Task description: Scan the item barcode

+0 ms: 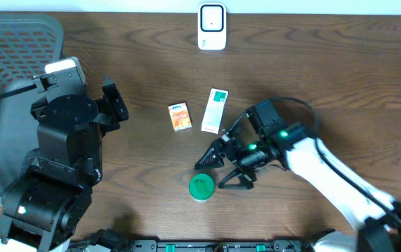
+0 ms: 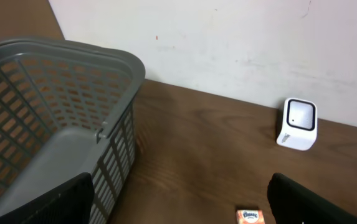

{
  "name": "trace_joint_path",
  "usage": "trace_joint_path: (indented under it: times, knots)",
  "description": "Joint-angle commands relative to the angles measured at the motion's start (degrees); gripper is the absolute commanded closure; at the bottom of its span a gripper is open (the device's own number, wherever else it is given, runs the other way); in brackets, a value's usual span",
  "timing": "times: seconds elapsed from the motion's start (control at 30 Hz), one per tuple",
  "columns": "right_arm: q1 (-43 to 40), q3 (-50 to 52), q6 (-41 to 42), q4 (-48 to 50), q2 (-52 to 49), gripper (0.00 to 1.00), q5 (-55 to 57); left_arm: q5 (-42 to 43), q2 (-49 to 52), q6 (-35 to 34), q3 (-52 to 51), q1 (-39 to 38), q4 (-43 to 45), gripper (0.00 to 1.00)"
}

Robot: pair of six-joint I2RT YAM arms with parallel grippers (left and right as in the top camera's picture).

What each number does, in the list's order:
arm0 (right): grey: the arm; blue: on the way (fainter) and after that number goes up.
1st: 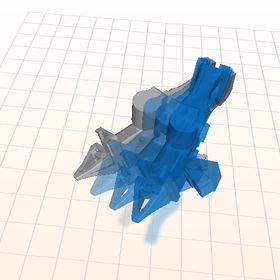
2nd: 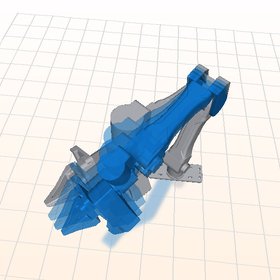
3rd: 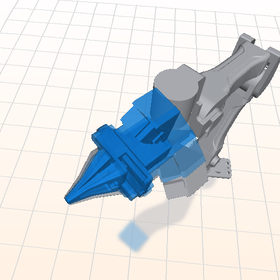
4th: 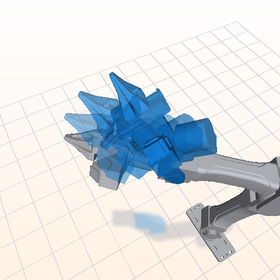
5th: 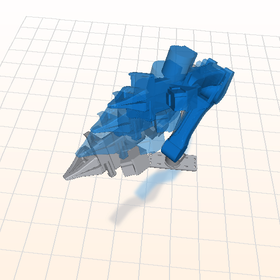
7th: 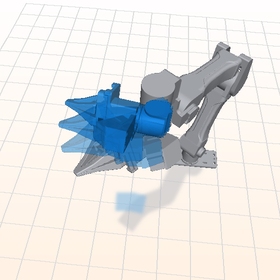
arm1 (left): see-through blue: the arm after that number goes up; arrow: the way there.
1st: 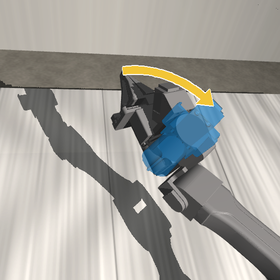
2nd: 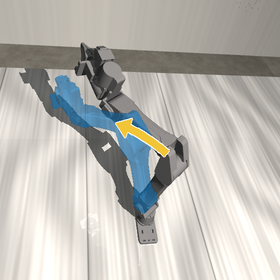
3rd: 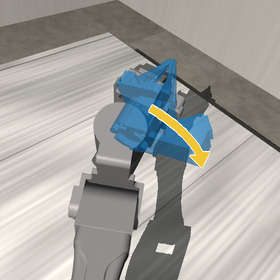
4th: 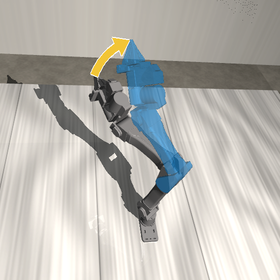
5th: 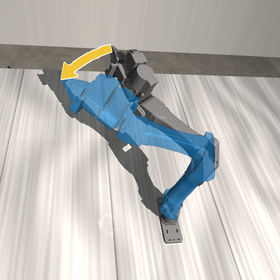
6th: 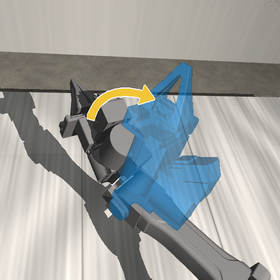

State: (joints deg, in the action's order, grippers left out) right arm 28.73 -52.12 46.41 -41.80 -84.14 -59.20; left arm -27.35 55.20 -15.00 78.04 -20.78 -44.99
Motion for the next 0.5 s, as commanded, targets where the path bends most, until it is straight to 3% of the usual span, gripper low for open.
trace_joint_path:
  times: [0.0, 0.17, 0.33, 0.47]
  knots:
    - [0.11, -0.48, 0.22, -5.60, 4.59, 0.01, 13.68, -0.55, -0.22, -0.26, -0.57, 0.13, 0.00, 0.11]
    - [2.29, -0.48, 5.03, -14.80, 8.74, 0.01, 34.73, -0.55, -0.22, -0.26, -0.57, 0.13, 0.00, 0.11]
    - [3.48, -0.48, 11.13, -11.85, 10.62, 0.01, 35.34, -0.57, -0.22, -0.26, -0.57, 0.13, 0.00, 0.11]
    - [3.34, -0.46, 24.83, -9.94, 10.62, 0.01, 30.82, -0.55, -0.22, -0.26, -0.57, 0.13, 0.00, 0.11]
